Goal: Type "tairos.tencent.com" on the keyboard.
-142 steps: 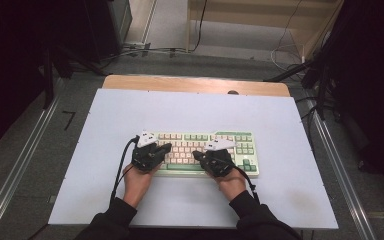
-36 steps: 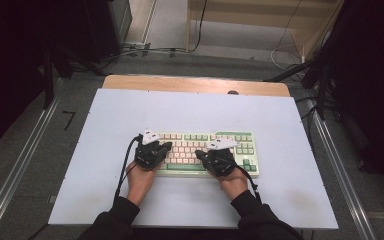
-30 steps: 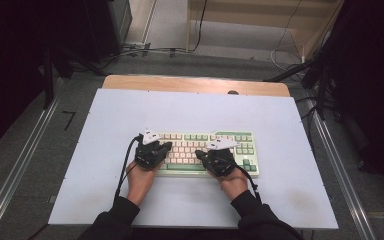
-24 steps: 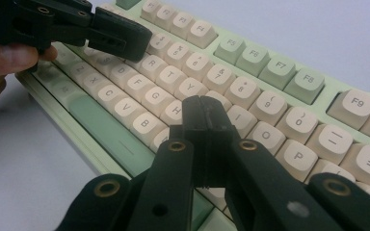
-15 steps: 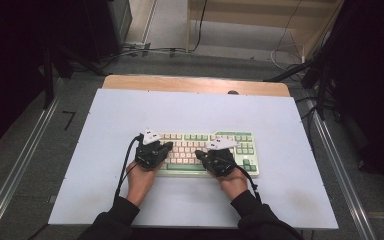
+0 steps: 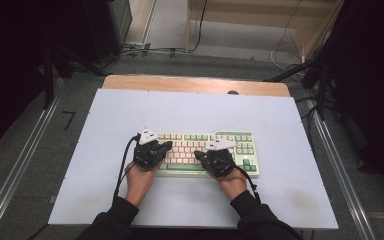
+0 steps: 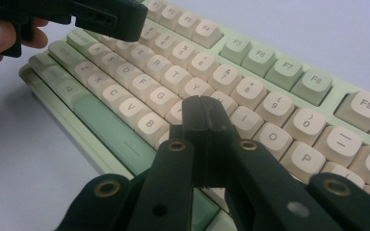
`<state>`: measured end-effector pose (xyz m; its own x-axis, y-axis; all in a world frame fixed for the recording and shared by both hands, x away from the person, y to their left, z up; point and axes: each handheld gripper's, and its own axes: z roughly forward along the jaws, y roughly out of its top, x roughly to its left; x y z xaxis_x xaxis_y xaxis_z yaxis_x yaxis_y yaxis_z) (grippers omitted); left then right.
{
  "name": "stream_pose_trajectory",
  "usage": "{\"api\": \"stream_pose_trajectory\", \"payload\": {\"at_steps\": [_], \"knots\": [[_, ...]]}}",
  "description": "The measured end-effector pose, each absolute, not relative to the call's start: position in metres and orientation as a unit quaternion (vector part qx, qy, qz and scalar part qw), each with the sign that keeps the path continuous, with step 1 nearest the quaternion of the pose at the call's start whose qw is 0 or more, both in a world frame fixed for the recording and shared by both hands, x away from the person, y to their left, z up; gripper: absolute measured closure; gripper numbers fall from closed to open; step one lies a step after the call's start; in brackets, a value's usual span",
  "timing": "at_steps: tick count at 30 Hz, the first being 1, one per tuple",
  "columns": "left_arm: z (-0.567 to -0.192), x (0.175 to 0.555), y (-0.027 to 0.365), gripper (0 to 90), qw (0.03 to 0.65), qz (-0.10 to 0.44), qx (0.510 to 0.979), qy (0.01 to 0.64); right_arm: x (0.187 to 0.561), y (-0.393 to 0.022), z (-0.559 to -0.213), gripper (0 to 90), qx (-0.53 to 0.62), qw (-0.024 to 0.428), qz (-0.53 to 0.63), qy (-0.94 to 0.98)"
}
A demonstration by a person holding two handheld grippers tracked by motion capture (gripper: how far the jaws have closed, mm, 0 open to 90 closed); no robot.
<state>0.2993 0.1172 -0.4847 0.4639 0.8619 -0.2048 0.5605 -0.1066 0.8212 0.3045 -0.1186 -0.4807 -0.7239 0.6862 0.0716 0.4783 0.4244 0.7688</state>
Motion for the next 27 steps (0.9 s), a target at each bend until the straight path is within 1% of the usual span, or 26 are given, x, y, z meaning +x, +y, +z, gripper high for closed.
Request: {"api": "stream_pose_trajectory", "payload": {"at_steps": [27], "knots": [[-0.485, 0.299, 0.117, 90.0, 0.457, 0.161, 0.726, 0.488, 0.301, -0.105, -0.489, 88.0, 0.333, 0.116, 0.397, 0.847]]}}
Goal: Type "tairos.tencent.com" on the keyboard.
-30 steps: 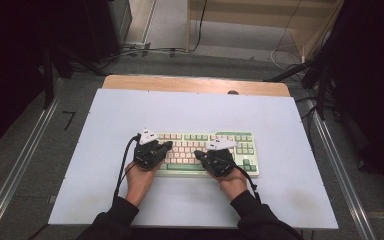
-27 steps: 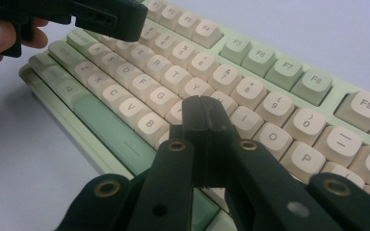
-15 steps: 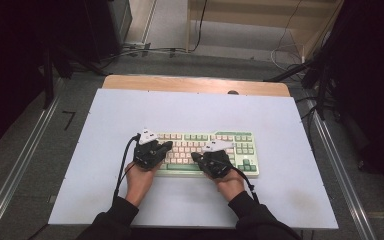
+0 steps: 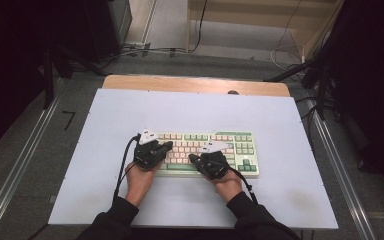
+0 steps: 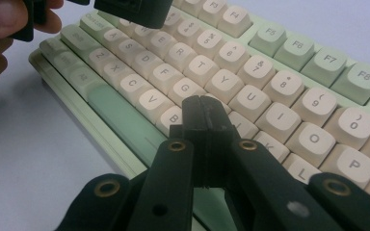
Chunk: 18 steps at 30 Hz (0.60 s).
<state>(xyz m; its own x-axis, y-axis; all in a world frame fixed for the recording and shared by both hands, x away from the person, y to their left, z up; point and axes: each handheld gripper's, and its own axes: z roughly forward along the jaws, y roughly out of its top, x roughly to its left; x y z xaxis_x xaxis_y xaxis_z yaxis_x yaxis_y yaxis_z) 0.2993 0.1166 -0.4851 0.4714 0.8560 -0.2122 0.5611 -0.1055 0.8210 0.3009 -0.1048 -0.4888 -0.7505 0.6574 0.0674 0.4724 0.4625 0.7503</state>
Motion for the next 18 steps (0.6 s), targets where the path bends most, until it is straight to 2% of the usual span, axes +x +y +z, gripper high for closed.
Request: {"api": "stream_pose_trajectory", "payload": {"at_steps": [18], "knots": [[-0.485, 0.299, 0.114, 90.0, 0.459, 0.159, 0.727, 0.486, 0.302, -0.113, -0.481, 88.0, 0.34, 0.123, 0.407, 0.839]]}}
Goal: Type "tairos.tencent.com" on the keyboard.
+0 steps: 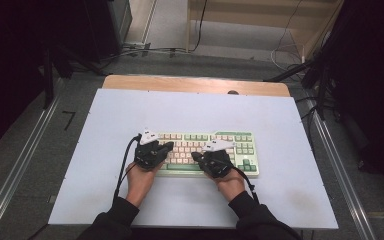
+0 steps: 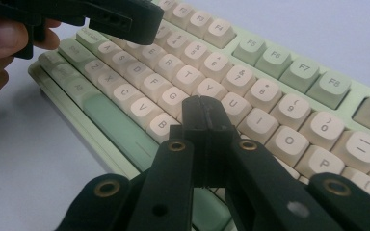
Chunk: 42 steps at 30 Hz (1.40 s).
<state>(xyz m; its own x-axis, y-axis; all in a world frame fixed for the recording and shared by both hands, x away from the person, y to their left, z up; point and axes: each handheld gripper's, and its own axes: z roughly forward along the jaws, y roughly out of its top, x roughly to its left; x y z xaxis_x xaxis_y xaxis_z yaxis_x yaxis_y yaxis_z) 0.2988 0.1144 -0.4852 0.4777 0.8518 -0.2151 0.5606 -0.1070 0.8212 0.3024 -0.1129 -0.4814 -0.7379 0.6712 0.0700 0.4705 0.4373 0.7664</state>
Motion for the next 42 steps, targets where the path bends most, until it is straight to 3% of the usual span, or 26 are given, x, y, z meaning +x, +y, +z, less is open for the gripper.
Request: {"api": "stream_pose_trajectory", "payload": {"at_steps": [42], "knots": [[-0.489, 0.307, 0.096, 90.0, 0.457, 0.143, 0.739, 0.474, 0.304, -0.123, -0.477, 87.9, 0.351, 0.13, 0.414, 0.83]]}}
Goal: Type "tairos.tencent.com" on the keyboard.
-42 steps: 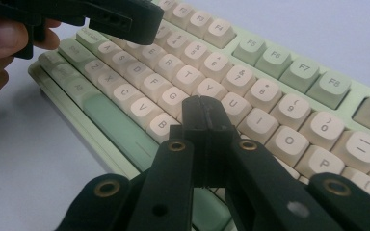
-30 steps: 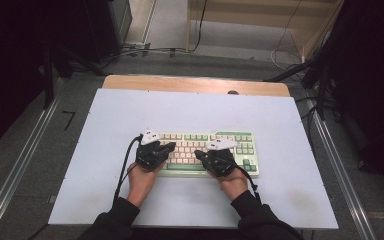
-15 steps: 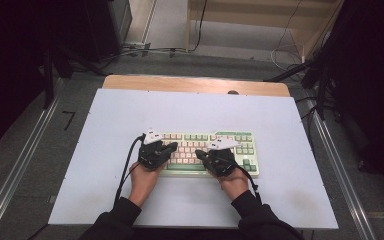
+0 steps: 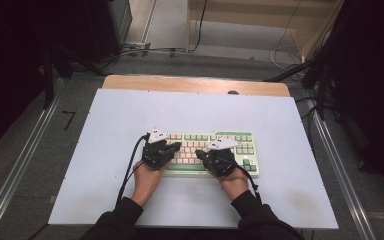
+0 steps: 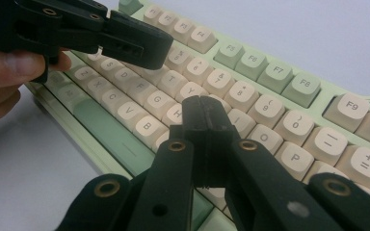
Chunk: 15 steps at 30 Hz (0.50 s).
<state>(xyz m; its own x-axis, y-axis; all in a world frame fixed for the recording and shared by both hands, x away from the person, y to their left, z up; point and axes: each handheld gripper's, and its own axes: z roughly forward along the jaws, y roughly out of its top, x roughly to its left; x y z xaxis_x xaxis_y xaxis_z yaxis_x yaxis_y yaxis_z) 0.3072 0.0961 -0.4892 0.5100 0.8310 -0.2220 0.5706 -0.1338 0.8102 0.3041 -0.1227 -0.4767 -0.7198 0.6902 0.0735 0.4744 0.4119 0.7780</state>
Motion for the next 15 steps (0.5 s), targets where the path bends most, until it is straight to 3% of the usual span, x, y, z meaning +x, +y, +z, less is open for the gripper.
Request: {"api": "stream_pose_trajectory", "payload": {"at_steps": [15], "knots": [[-0.4937, 0.3103, 0.0888, 90.0, 0.449, 0.142, 0.746, 0.471, 0.3043, -0.1241, -0.4764, 87.9, 0.353, 0.131, 0.411, 0.83]]}}
